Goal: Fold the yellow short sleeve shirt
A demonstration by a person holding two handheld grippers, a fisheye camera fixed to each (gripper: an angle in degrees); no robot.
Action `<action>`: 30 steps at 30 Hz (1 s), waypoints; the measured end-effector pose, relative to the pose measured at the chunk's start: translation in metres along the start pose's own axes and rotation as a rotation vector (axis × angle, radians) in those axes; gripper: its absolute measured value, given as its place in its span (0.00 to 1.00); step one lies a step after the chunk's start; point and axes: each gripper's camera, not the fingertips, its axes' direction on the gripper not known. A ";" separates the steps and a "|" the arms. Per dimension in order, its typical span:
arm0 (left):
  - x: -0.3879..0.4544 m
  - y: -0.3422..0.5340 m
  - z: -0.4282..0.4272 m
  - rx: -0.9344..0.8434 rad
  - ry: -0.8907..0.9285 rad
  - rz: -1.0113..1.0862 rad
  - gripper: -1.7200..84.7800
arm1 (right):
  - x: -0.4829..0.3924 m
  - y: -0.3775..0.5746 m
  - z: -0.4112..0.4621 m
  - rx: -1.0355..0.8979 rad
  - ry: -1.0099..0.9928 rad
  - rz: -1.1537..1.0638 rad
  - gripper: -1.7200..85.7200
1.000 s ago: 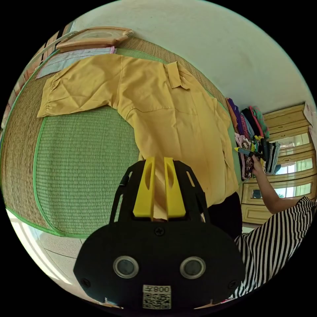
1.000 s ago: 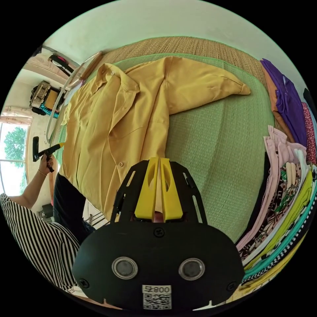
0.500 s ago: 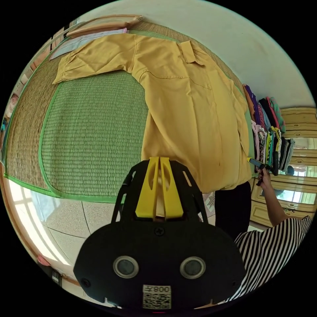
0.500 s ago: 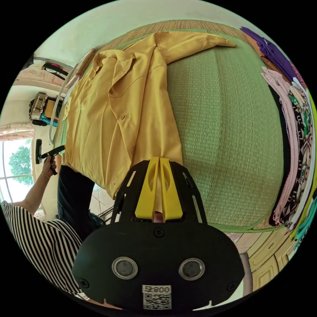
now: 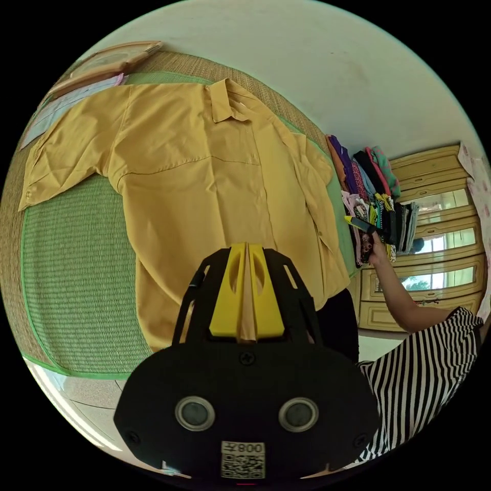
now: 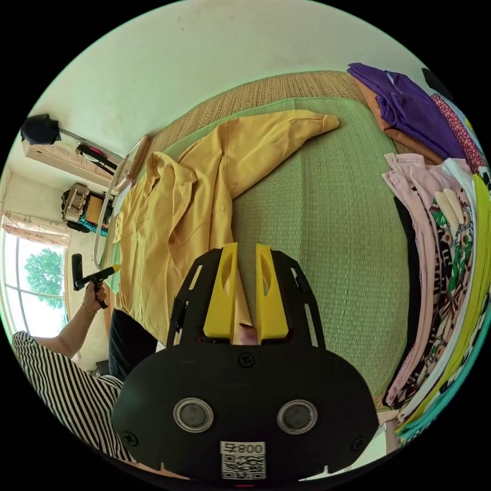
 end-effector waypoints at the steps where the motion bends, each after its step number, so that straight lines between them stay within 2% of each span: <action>1: 0.012 -0.011 0.005 -0.005 0.012 0.018 0.03 | 0.007 -0.007 0.000 0.015 -0.011 0.017 0.10; 9: 0.083 -0.080 0.039 -0.025 0.124 0.114 0.03 | 0.107 -0.072 0.030 0.164 -0.152 0.289 0.12; 12: 0.108 -0.108 0.055 -0.033 0.179 0.132 0.02 | 0.138 -0.067 0.059 0.141 -0.233 0.370 0.10; 16: 0.150 -0.144 0.072 -0.035 0.229 0.178 0.02 | 0.153 -0.045 0.069 0.195 -0.288 0.386 0.04; 18: 0.168 -0.159 0.075 -0.030 0.244 0.200 0.02 | 0.132 -0.029 0.040 0.315 -0.324 0.251 0.03; 20: 0.185 -0.172 0.074 -0.011 0.265 0.218 0.02 | 0.101 -0.017 0.008 0.394 -0.296 0.111 0.03; 23: 0.213 -0.195 0.074 0.028 0.299 0.241 0.03 | 0.053 -0.017 -0.019 0.393 -0.048 -0.070 0.03; 24: 0.228 -0.208 0.078 0.029 0.307 0.262 0.03 | 0.049 -0.020 -0.015 0.377 0.058 -0.073 0.03; 26: 0.255 -0.230 0.084 0.039 0.299 0.296 0.04 | 0.062 -0.023 0.005 0.334 0.140 -0.019 0.04; 28: 0.304 -0.263 0.099 0.040 0.272 0.387 0.06 | 0.092 -0.024 0.031 0.259 0.091 0.046 0.06; 30: 0.350 -0.291 0.117 0.014 0.223 0.487 0.08 | 0.135 -0.021 0.061 0.205 -0.045 0.148 0.09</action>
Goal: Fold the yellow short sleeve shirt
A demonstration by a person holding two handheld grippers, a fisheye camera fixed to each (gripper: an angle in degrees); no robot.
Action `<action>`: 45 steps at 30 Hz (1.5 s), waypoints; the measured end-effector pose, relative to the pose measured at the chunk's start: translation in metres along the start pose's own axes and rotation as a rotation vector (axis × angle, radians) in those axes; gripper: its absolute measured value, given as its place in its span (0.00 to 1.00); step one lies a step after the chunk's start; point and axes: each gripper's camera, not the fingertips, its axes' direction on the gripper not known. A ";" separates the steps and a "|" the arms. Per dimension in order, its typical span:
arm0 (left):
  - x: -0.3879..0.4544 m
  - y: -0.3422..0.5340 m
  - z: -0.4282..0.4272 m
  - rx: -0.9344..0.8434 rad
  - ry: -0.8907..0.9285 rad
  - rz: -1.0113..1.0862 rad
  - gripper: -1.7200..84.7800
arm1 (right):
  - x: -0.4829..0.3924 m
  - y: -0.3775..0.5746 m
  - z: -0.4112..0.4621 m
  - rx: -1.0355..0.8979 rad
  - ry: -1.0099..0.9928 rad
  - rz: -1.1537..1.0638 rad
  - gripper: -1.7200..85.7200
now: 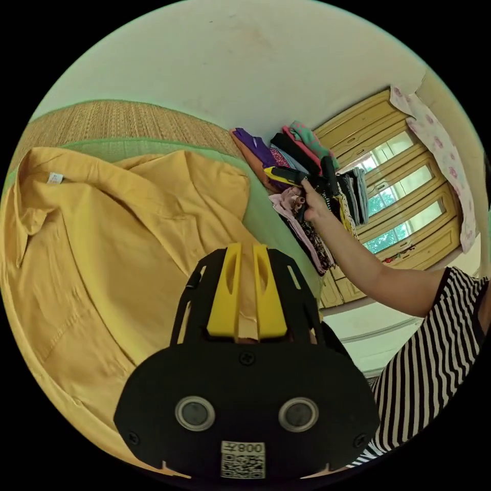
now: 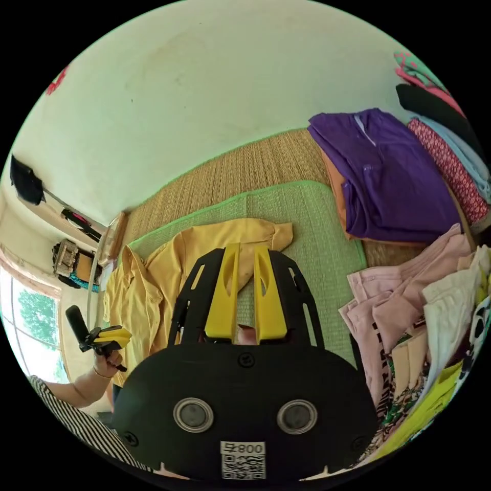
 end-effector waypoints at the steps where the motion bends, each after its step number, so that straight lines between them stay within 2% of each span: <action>1: 0.015 -0.029 0.021 -0.040 -0.038 0.050 0.09 | 0.010 0.001 0.005 -0.004 -0.019 0.031 0.10; 3: 0.038 -0.070 0.054 -0.091 -0.093 0.146 0.11 | 0.041 0.004 0.017 0.023 -0.089 0.118 0.11; 9: 0.070 -0.151 0.159 -0.342 -0.401 0.298 0.10 | 0.078 -0.010 0.043 0.015 -0.182 0.183 0.09; 12: 0.073 -0.168 0.159 -0.307 -0.452 0.314 0.04 | 0.080 -0.018 0.046 0.018 -0.241 0.160 0.06; 14: 0.067 -0.177 0.144 -0.244 -0.369 0.261 0.03 | 0.069 -0.025 0.036 0.057 -0.269 0.099 0.04; 16: 0.048 -0.188 0.108 -0.111 -0.172 0.143 0.03 | 0.048 -0.036 0.024 0.088 -0.320 0.008 0.04; 20: 0.005 -0.199 0.066 0.051 -0.008 -0.045 0.02 | -0.017 -0.073 0.005 0.093 -0.241 -0.193 0.06; 23: -0.037 -0.201 0.063 0.065 0.046 -0.191 0.02 | -0.025 -0.087 0.015 0.056 -0.173 -0.192 0.10; 25: -0.066 -0.197 0.066 0.094 0.157 -0.291 0.02 | -0.011 -0.085 0.026 0.023 -0.184 -0.151 0.12; 31: -0.088 -0.197 0.073 0.117 0.185 -0.326 0.02 | 0.016 -0.069 0.062 -0.040 -0.186 -0.068 0.12; 40: -0.102 -0.215 0.081 0.093 0.168 -0.289 0.02 | -0.065 -0.124 0.088 -0.117 -0.006 -0.315 0.14; 45: -0.111 -0.218 0.084 0.089 0.160 -0.290 0.02 | -0.083 -0.144 0.089 -0.193 -0.029 -0.362 0.08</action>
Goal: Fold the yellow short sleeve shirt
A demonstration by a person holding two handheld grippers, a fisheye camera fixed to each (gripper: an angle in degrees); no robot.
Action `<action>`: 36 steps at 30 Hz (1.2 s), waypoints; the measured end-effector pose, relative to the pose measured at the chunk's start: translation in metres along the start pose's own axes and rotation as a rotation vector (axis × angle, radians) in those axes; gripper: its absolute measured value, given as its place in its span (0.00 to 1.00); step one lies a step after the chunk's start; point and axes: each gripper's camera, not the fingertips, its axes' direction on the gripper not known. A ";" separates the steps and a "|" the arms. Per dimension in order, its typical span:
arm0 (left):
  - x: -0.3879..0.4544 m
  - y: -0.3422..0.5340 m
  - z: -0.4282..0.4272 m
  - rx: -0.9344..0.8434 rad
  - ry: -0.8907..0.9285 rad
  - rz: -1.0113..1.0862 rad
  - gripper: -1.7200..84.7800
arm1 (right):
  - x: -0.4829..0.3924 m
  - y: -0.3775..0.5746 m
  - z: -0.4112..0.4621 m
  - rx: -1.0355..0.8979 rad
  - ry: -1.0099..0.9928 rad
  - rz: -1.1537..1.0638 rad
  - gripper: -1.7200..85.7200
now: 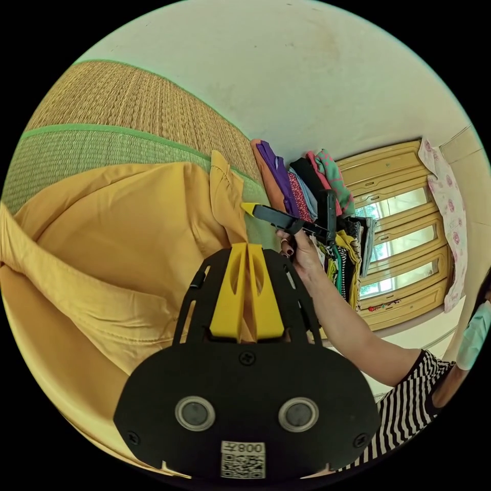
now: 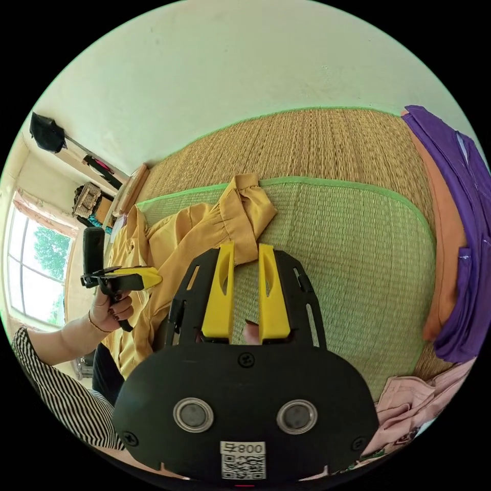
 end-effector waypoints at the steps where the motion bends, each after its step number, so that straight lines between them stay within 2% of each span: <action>1: -0.001 -0.001 0.000 -0.003 -0.005 0.003 0.02 | -0.001 -0.001 -0.002 -0.003 0.009 0.002 0.06; 4: -0.002 -0.004 0.002 -0.009 -0.001 0.018 0.02 | -0.007 -0.004 -0.018 -0.021 0.019 -0.008 0.04; 9: 0.007 -0.005 0.008 -0.029 0.041 0.070 0.02 | -0.025 0.021 -0.096 0.062 0.067 -0.011 0.02; 14: 0.025 0.003 0.039 -0.165 0.008 0.180 0.03 | -0.037 0.076 -0.158 0.077 0.160 0.079 0.02; 18: 0.028 0.017 0.062 -0.258 -0.069 0.226 0.04 | -0.030 0.101 -0.158 0.000 0.247 0.187 0.02; 23: 0.025 0.032 0.044 -0.209 -0.115 0.250 0.06 | -0.031 0.086 -0.169 0.056 0.227 0.274 0.02; 30: -0.008 0.095 -0.048 -0.031 -0.137 0.220 0.07 | -0.060 0.072 -0.205 0.157 0.205 0.313 0.04; 34: -0.055 0.149 -0.122 0.052 -0.271 0.108 0.08 | -0.116 0.047 -0.211 0.207 0.054 0.165 0.06; 36: -0.079 0.164 -0.153 0.086 -0.342 0.036 0.09 | -0.174 0.006 -0.193 0.158 0.003 0.009 0.08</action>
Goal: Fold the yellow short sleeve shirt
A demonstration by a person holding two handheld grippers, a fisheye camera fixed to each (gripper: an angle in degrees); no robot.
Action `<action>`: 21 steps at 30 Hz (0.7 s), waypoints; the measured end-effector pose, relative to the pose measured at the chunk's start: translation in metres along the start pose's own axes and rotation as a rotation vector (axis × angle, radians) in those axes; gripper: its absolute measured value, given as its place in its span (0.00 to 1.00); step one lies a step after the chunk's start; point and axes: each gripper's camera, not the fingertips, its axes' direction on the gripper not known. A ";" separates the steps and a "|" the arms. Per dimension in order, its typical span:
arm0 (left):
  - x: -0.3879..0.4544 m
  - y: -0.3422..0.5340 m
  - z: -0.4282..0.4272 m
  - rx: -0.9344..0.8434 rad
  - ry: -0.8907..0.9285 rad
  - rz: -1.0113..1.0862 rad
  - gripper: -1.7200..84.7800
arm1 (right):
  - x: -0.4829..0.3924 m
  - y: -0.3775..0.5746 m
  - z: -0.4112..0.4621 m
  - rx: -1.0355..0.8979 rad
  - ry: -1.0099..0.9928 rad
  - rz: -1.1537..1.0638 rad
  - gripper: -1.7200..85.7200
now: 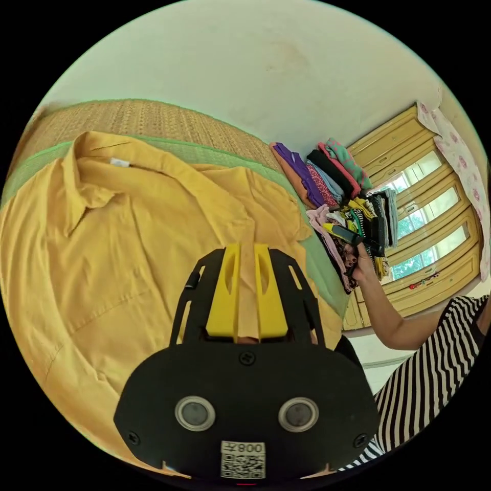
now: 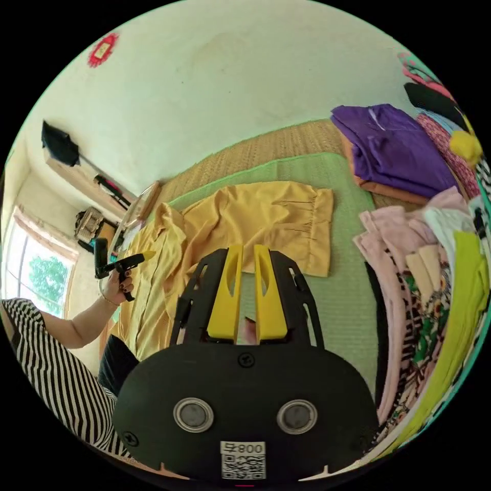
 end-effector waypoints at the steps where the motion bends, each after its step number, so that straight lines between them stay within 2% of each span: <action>1: -0.020 0.006 -0.014 0.019 -0.020 -0.049 0.09 | -0.015 -0.010 0.008 -0.021 0.007 -0.034 0.09; 6: -0.068 0.004 -0.047 0.103 -0.102 -0.105 0.12 | -0.113 -0.094 0.091 -0.168 0.045 -0.242 0.12; 14: -0.116 -0.025 -0.025 0.074 -0.262 -0.146 0.12 | -0.177 -0.173 0.163 -0.297 0.170 -0.309 0.12; 21: -0.157 -0.014 -0.011 0.040 -0.314 -0.198 0.04 | -0.210 -0.211 0.196 -0.400 0.269 -0.338 0.06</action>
